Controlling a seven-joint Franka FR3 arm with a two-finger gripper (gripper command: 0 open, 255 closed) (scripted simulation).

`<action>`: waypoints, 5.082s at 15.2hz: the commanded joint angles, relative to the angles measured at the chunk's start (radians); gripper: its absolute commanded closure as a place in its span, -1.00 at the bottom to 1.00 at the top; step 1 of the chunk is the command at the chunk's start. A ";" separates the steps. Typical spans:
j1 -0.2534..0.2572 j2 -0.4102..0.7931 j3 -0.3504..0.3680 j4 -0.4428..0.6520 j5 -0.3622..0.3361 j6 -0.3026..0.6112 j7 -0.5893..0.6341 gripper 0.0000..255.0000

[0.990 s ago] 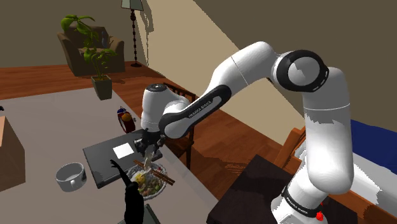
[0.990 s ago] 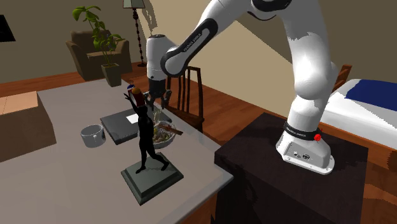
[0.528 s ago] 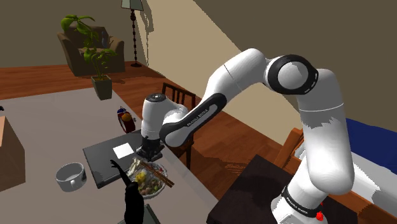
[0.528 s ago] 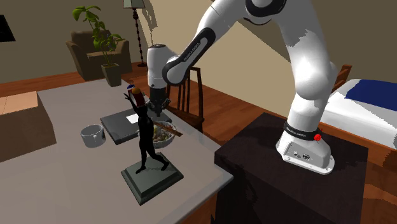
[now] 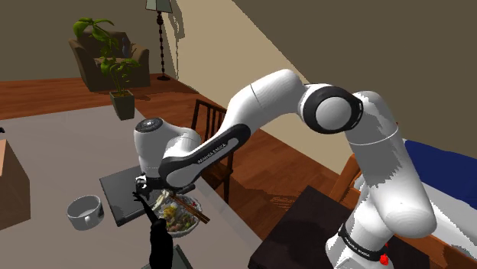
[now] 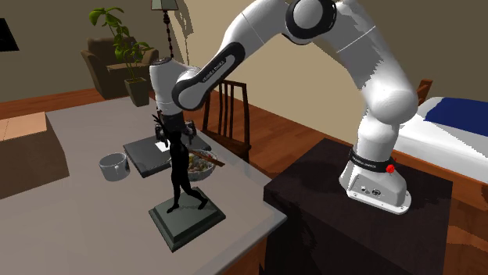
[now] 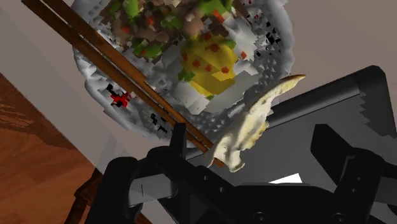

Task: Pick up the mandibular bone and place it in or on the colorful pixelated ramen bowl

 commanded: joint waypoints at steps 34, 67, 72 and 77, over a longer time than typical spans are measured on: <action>0.052 0.062 -0.030 0.123 0.003 -0.090 0.085 1.00; -0.085 0.141 0.033 0.103 0.110 0.083 -0.048 1.00; -0.091 0.112 0.041 0.094 0.118 0.062 -0.051 1.00; -0.099 0.069 0.054 0.092 0.131 0.023 -0.058 1.00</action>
